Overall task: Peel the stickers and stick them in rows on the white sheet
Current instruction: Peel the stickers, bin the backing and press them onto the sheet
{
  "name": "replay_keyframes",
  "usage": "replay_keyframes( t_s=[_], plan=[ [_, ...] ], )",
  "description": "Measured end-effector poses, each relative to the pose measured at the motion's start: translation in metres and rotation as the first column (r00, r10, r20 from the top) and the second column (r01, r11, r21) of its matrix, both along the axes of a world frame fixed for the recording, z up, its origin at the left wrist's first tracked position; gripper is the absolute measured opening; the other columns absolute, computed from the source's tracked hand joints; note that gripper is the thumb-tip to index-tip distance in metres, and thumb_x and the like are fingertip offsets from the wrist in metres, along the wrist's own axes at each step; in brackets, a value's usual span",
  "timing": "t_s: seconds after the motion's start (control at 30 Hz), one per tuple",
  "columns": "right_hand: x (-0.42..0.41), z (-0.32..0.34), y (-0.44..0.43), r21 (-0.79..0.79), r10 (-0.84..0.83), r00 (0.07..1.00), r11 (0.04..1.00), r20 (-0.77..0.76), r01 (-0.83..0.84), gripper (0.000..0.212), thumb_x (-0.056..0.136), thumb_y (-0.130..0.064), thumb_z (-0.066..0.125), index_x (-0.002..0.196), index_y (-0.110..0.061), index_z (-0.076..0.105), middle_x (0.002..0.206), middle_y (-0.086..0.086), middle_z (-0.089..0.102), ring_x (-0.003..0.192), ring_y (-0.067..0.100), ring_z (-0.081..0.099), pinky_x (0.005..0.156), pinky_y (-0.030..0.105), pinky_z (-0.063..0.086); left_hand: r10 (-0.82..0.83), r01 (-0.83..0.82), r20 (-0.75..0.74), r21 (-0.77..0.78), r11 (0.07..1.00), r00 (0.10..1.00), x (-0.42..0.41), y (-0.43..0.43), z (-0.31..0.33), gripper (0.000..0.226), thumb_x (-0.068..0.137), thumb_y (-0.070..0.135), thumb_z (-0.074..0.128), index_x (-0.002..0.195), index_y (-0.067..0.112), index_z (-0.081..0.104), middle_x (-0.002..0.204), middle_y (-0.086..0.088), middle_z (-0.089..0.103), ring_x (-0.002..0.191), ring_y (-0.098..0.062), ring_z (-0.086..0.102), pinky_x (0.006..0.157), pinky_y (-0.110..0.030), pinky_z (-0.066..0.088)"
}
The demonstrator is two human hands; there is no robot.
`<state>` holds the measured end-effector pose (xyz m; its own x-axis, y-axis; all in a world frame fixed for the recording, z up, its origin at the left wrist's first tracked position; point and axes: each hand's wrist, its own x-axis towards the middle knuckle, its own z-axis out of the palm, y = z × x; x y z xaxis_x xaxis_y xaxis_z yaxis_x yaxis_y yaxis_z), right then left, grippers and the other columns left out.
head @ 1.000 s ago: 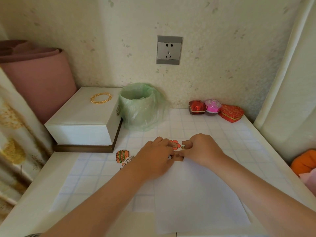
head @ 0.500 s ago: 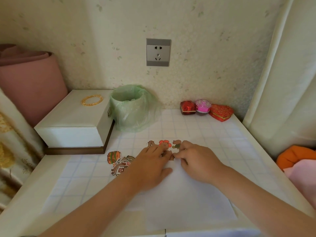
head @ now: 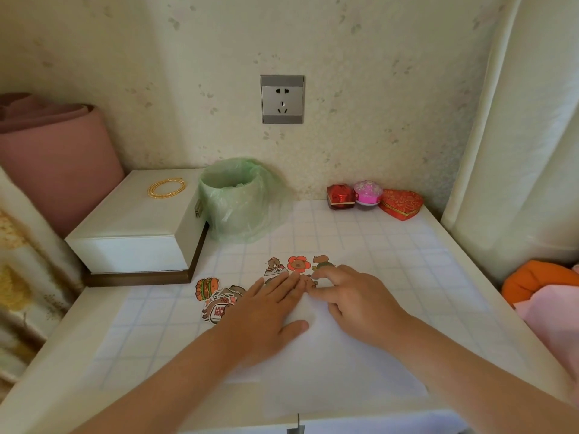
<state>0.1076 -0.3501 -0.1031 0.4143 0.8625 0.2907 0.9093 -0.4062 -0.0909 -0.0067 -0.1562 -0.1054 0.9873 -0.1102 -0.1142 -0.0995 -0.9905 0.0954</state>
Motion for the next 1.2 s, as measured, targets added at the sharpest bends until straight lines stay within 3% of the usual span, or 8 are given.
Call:
replay_keyframes(
  t_s=[0.13, 0.33, 0.5, 0.6, 0.73, 0.9, 1.07, 1.2],
  plan=[
    [-0.001, -0.004, 0.000, 0.046, 0.022, 1.000, 0.999, 0.017, -0.022, 0.042, 0.079, -0.011, 0.058, 0.112, -0.031, 0.074, 0.111, -0.016, 0.067, 0.093, 0.013, 0.056, 0.057, 0.029, 0.050, -0.007, 0.007, 0.007, 0.013, 1.000, 1.000, 0.003, 0.004, 0.000, 0.090, 0.081, 0.076, -0.003, 0.158, 0.031, -0.005, 0.165, 0.013, -0.011, 0.151, -0.006, -0.013, 0.124, -0.034, -0.001],
    [0.002, -0.006, 0.003, 0.136, -0.004, 0.998, 0.991, -0.065, 0.013, 0.032, 0.079, -0.007, 0.062, 0.095, -0.029, 0.079, 0.105, -0.018, 0.071, 0.085, 0.014, 0.058, 0.061, 0.029, 0.054, -0.043, 0.040, 0.049, 0.060, 0.997, 0.998, 0.003, 0.008, 0.013, 0.092, 0.081, 0.069, 0.002, 0.156, 0.021, 0.026, 0.161, 0.003, 0.026, 0.148, -0.019, 0.021, 0.114, -0.038, 0.035],
    [0.004, -0.006, 0.003, 0.134, -0.012, 0.997, 0.991, -0.081, 0.023, 0.029, 0.078, -0.008, 0.067, 0.094, -0.030, 0.079, 0.105, -0.019, 0.071, 0.085, 0.013, 0.059, 0.060, 0.026, 0.052, -0.040, 0.039, 0.082, 0.013, 0.999, 0.996, 0.003, 0.008, 0.019, 0.057, 0.099, 0.053, 0.039, 0.143, 0.017, 0.048, 0.149, 0.004, 0.039, 0.139, -0.015, 0.032, 0.097, -0.031, 0.044],
    [0.003, -0.007, 0.003, 0.140, -0.009, 0.998, 0.990, -0.067, 0.018, 0.026, 0.080, -0.010, 0.062, 0.095, -0.028, 0.075, 0.104, -0.018, 0.069, 0.085, 0.013, 0.057, 0.061, 0.029, 0.053, -0.024, 0.020, 0.109, 0.040, 0.999, 0.994, 0.002, 0.009, 0.021, 0.054, 0.097, 0.054, 0.036, 0.127, 0.015, 0.059, 0.139, 0.004, 0.047, 0.131, -0.014, 0.040, 0.087, -0.030, 0.046],
    [0.001, -0.012, 0.002, 0.107, 0.005, 1.000, 0.994, -0.014, -0.004, 0.038, 0.085, -0.019, 0.045, 0.112, -0.027, 0.071, 0.112, -0.014, 0.065, 0.089, 0.013, 0.053, 0.067, 0.027, 0.050, -0.029, 0.032, 0.162, -0.017, 0.999, 0.986, 0.002, 0.010, 0.013, 0.061, 0.093, 0.056, 0.030, 0.143, 0.025, 0.048, 0.138, 0.006, 0.050, 0.131, -0.015, 0.042, 0.087, -0.034, 0.051],
    [0.004, -0.012, 0.001, 0.086, 0.008, 1.000, 0.996, -0.006, -0.008, 0.033, 0.085, -0.018, 0.049, 0.103, -0.028, 0.075, 0.113, -0.016, 0.068, 0.086, 0.014, 0.053, 0.063, 0.032, 0.051, -0.041, 0.038, 0.134, 0.021, 0.999, 0.990, 0.001, 0.009, 0.015, 0.074, 0.086, 0.059, 0.015, 0.135, 0.021, 0.056, 0.137, 0.002, 0.051, 0.129, -0.019, 0.045, 0.082, -0.036, 0.052],
    [0.003, -0.009, 0.002, 0.108, -0.010, 1.000, 0.994, -0.008, 0.011, 0.020, 0.079, -0.016, 0.061, 0.091, -0.024, 0.075, 0.107, -0.011, 0.071, 0.087, 0.017, 0.060, 0.068, 0.037, 0.053, 0.024, -0.021, 0.173, -0.016, 1.000, 0.985, 0.002, 0.007, 0.017, 0.044, 0.097, 0.049, 0.035, 0.119, 0.020, 0.060, 0.131, 0.007, 0.055, 0.124, -0.014, 0.047, 0.081, -0.031, 0.048],
    [-0.004, -0.008, 0.005, 0.042, -0.009, 1.000, 0.999, -0.020, 0.010, 0.044, 0.085, -0.021, 0.053, 0.127, -0.019, 0.064, 0.132, -0.007, 0.062, 0.115, 0.016, 0.057, 0.088, 0.033, 0.052, -0.017, 0.027, 0.233, -0.041, 0.999, 0.972, 0.007, 0.008, 0.007, 0.066, 0.091, 0.059, 0.022, 0.141, 0.023, 0.045, 0.146, 0.007, 0.046, 0.132, -0.015, 0.041, 0.099, -0.032, 0.043]
  ],
)
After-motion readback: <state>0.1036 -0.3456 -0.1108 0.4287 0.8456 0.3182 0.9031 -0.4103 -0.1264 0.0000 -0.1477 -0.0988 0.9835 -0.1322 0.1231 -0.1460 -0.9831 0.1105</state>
